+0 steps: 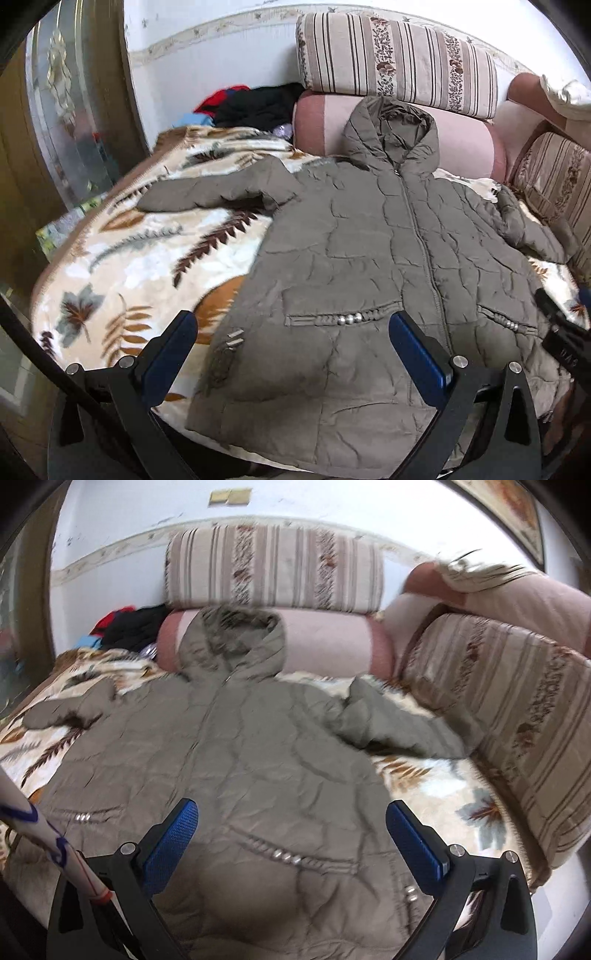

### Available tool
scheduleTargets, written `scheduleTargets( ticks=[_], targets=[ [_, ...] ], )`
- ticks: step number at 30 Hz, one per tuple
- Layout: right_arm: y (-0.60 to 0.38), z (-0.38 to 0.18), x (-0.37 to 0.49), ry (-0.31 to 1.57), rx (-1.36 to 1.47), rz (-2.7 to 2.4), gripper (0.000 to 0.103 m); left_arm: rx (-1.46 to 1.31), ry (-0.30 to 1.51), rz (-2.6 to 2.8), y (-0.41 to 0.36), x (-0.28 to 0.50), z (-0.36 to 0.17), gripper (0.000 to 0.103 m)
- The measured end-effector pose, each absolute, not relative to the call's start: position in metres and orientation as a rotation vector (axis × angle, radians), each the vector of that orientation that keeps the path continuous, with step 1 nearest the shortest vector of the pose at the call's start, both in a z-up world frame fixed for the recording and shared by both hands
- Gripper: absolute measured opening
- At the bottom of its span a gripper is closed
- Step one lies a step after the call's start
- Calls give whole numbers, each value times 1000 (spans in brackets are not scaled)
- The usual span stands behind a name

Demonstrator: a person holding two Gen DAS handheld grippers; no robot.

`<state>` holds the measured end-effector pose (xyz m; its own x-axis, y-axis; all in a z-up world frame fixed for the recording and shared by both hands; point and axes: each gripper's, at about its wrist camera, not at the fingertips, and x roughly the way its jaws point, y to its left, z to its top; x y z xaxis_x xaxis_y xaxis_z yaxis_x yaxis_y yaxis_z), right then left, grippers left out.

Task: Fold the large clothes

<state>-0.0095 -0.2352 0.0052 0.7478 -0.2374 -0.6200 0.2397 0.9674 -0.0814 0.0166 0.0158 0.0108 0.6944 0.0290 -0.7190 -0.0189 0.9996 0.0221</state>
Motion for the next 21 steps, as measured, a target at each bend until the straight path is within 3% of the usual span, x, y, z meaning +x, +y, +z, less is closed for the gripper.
scheduleTargets(
  ticks=[21],
  targets=[
    [-226,-24,2,833,59,-202,103,27,914,32,12,18,-14,103]
  ],
)
